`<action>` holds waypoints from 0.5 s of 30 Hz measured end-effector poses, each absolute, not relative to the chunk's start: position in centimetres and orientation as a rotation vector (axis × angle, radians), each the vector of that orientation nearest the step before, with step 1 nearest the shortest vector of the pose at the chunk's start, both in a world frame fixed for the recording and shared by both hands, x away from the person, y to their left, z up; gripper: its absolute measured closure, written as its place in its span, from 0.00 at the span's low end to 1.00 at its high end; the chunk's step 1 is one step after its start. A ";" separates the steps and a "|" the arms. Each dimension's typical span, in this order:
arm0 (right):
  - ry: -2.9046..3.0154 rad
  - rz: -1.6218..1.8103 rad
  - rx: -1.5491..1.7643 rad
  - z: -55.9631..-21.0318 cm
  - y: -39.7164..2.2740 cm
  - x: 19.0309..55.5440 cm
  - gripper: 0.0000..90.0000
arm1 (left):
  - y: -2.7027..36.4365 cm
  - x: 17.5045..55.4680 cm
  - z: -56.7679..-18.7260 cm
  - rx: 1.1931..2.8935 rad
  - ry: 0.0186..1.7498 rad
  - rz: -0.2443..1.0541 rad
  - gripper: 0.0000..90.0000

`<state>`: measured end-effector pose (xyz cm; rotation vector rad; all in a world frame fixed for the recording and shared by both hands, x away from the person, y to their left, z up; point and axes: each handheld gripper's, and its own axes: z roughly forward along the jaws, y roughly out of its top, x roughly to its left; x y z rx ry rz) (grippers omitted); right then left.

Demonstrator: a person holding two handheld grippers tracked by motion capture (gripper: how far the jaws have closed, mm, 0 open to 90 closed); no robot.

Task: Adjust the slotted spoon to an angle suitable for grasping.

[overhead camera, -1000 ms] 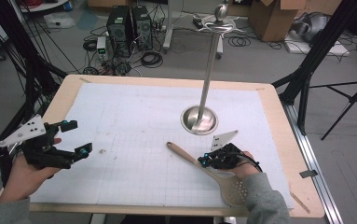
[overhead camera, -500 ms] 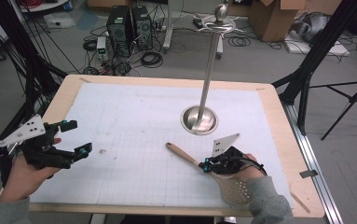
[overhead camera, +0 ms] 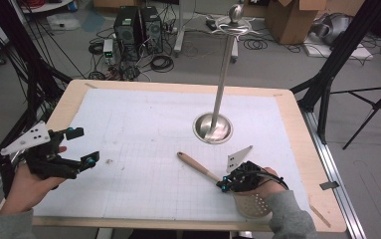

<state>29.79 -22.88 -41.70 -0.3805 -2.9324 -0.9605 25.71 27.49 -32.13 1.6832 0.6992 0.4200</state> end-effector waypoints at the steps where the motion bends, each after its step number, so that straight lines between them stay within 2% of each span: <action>1: -2.935 -0.952 -0.383 -41.6 -23.0 29.7 1.00 | 27.4 25.7 -32.1 1.682 0.699 0.419 0.02; 15: -2.984 -0.866 -0.343 -41.2 -23.2 29.4 1.00 | 27.4 25.8 -32.2 1.683 0.702 0.417 0.02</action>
